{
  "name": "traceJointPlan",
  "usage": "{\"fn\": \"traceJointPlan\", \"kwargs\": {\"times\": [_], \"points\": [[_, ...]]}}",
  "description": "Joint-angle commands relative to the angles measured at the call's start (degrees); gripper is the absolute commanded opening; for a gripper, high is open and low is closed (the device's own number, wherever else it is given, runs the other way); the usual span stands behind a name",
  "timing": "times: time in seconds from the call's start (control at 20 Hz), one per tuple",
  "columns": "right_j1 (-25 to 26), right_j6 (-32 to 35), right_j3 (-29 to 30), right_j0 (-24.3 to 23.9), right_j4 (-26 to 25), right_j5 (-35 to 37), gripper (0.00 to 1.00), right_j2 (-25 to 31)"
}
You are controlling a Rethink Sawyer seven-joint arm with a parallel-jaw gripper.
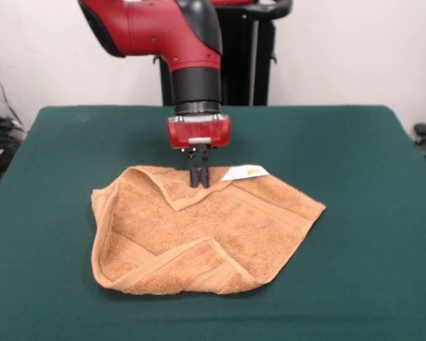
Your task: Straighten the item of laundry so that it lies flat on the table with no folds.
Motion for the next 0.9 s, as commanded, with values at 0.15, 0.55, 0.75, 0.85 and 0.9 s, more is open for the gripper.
{"fn": "traceJointPlan", "kwargs": {"times": [0.15, 0.55, 0.75, 0.85, 0.9], "points": [[-3.2, 12.2, 3.6, 6.7, 8.6, 7.5, 0.00, 3.4], [-14.4, 13.0, 15.0, 10.1, 14.6, 12.2, 0.00, 0.9], [-14.1, 12.7, 15.1, 10.2, 15.2, 11.7, 0.00, 0.7], [-13.5, 12.6, 14.9, 10.1, 15.1, 11.2, 0.00, 0.7], [-13.0, 12.6, 14.7, 9.9, 15.0, 10.9, 0.00, 0.8]]}}
